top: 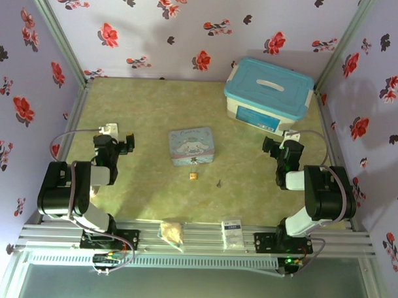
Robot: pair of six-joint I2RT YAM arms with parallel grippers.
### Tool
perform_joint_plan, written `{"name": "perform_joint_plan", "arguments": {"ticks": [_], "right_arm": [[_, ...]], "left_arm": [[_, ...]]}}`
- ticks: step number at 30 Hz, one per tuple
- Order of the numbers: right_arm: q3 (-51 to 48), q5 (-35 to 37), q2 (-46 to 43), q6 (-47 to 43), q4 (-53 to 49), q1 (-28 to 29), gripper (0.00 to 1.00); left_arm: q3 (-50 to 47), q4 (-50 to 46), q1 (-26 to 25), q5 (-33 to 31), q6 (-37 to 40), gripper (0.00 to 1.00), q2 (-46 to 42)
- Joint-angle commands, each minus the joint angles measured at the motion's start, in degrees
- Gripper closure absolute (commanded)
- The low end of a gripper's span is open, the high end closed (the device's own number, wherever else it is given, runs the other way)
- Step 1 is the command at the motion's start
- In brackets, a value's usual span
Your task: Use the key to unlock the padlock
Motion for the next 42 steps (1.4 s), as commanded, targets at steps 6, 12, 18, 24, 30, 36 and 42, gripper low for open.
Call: {"name": "perform_joint_plan", "arguments": {"ticks": [6,12,18,24,30,36,42], "right_arm": [[1.06,-0.21,-0.09,-1.23,0.28,-0.29,0.01],[1.06,-0.26,-0.06,-1.25,0.29,-0.29,0.01],[0.98,-0.2,-0.29,-1.25,0.38,-0.29,0.01],[1.26,-0.33,-0.41,-1.25,0.17,-0.29,0.01],[1.5,-0.14,-4.74,-1.33,-4.15,-0.21,0.01],[1.33,1.01,-8.72,-1.19,-7.22,-0.03,0.01],[-0.48,1.67,-15.36,-1.36,-8.64,0.15,0.01]], "left_arm": [[0.83,1.04,0.49,0.52,0.98,0.0,0.45],[0.9,0.96,0.42,0.52,1.06,0.0,0.52],[0.83,1.04,0.4,0.57,1.03,0.0,0.4],[0.83,1.08,0.4,0.57,0.97,0.0,0.39],[-0.54,-1.6,0.42,-1.95,0.14,0.0,-6.23],[-0.96,-8.01,0.33,-2.65,-0.21,0.0,-16.69],[3.11,-17.17,0.4,2.85,-14.73,0.0,-24.48]]}}
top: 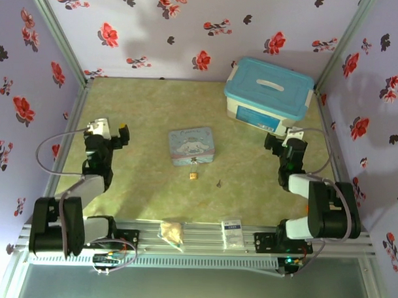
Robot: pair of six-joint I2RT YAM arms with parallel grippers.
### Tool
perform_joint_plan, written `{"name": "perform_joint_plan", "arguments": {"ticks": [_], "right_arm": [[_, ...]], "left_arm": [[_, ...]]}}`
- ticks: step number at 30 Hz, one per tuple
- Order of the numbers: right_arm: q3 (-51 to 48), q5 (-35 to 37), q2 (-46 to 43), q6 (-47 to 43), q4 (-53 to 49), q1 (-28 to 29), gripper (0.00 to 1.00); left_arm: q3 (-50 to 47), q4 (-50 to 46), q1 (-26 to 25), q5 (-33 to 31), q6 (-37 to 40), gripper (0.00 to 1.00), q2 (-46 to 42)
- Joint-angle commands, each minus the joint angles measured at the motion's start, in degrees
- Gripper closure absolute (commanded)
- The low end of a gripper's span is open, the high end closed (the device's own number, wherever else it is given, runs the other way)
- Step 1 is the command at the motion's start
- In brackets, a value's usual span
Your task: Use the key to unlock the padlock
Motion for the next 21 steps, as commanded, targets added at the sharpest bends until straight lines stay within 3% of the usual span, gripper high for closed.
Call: {"name": "perform_joint_plan", "arguments": {"ticks": [1,6,12,16,21], "right_arm": [[-1.45,1.65,-4.78,-0.72,-0.02,0.12,0.01],[-2.51,-0.15,-12.54,5.37,-2.73,0.13,0.01],[6.08,-7.75,-17.68,18.74,-23.46,-0.11,0.01],[5.99,-18.44,-19.58,21.0,-24.21,-0.23,0.01],[6.77,-18.64,-22.33,24.61,-33.77,1.89,0.01]], "left_arm": [[2.6,-4.85,0.41,4.1,-9.79,0.0,-2.57],[-0.57,0.4,0.45,8.26,-19.73,0.0,-4.13],[6.25,-15.45,-0.82,17.09,-25.87,0.0,-8.48],[10.66,-25.36,-4.83,18.21,-24.09,0.0,-10.42],[15.32,-36.9,-12.18,18.21,-22.53,0.0,-10.41]]}}
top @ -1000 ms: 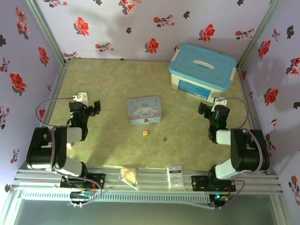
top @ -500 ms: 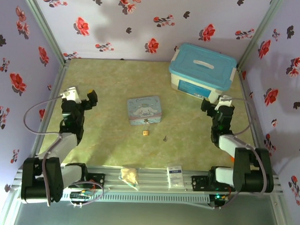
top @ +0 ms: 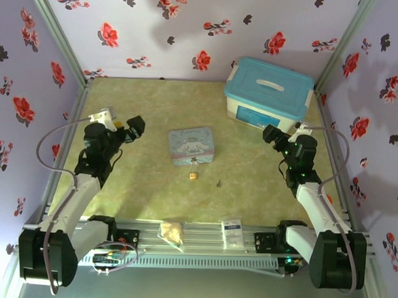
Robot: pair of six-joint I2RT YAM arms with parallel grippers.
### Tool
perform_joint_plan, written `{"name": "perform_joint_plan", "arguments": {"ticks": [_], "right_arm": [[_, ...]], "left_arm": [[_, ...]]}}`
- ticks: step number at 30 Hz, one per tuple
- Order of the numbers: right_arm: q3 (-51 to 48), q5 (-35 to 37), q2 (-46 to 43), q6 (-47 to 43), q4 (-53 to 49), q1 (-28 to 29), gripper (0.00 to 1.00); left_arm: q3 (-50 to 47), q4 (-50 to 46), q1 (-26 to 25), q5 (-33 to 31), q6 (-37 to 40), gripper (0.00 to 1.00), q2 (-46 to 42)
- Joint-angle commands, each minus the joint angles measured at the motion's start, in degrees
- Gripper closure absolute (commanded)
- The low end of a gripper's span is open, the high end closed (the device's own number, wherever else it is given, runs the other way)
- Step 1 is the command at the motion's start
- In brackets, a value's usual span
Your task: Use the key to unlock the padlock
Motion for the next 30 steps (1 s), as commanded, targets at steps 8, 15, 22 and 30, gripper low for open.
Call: {"name": "perform_joint_plan", "arguments": {"ticks": [8,15,22,30], "right_arm": [[3.23,3.86,-2.6,4.12,-22.57,15.86,0.05],[1.28,11.72,1.74,9.93,-24.05,29.97,0.12],[-0.39,19.68,10.21,16.0,-16.13,43.76,0.31],[3.97,26.6,20.14,17.6,-20.05,52.9,0.39]], "left_arm": [[5.43,-15.66,-15.16,1.8,-1.07,0.0,0.42],[3.37,-11.08,-24.73,-0.76,-5.57,0.0,4.07],[3.5,-9.29,-30.9,-4.24,-7.98,0.0,9.03],[0.65,-6.15,-32.86,-5.22,-12.14,0.0,8.8]]}}
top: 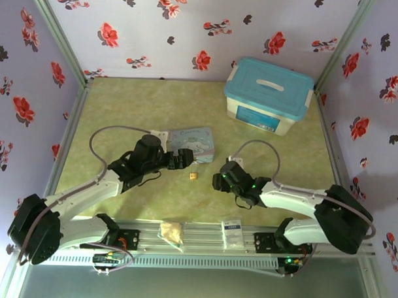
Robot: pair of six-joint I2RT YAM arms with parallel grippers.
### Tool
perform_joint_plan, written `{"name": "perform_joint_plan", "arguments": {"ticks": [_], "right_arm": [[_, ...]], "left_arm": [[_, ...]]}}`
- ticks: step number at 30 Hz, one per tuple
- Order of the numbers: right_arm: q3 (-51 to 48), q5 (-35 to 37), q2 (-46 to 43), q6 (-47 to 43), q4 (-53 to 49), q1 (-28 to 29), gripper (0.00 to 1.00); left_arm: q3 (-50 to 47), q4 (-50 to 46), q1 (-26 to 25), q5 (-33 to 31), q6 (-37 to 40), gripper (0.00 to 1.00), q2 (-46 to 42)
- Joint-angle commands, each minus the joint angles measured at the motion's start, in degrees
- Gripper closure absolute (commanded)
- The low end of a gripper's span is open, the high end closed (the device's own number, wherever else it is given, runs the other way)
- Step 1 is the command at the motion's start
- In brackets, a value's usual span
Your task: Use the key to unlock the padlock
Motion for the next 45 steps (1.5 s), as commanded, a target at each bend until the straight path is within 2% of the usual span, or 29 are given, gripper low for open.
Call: {"name": "perform_joint_plan", "arguments": {"ticks": [1,6,14,22,28,38,45], "right_arm": [[2.65,5.48,2.81,1.91,-1.49,2.56,0.4],[3.47,5.48,6.25,1.58,-0.14,5.19,0.47],[4.99,5.44,10.51,2.01,-1.0,5.47,0.56],[3.98,5.15,9.89,2.39,-3.97,6.75,0.66],[2.59,3.74,9.34,2.94,-5.07,7.48,0.69],[2.89,2.15,10.62,1.71,-5.87,7.47,0.92],[0.55,1.4,6.03,-1.94,-6.77,6.73,1.0]], "left_arm": [[-1.89,3.15,-0.8,-1.51,-3.1,0.0,-0.76],[-2.4,3.69,-1.34,-1.84,-3.3,0.0,-0.68],[-3.2,4.64,-1.33,-2.92,-4.09,0.0,0.31],[-3.02,5.07,-1.34,-2.93,-4.53,0.0,1.12],[-3.32,5.88,-1.34,-3.25,-4.95,0.0,1.65],[-3.48,6.79,-1.31,-3.28,-5.93,0.0,2.65],[-3.04,7.1,-1.57,-3.38,-6.18,0.0,3.38]]}}
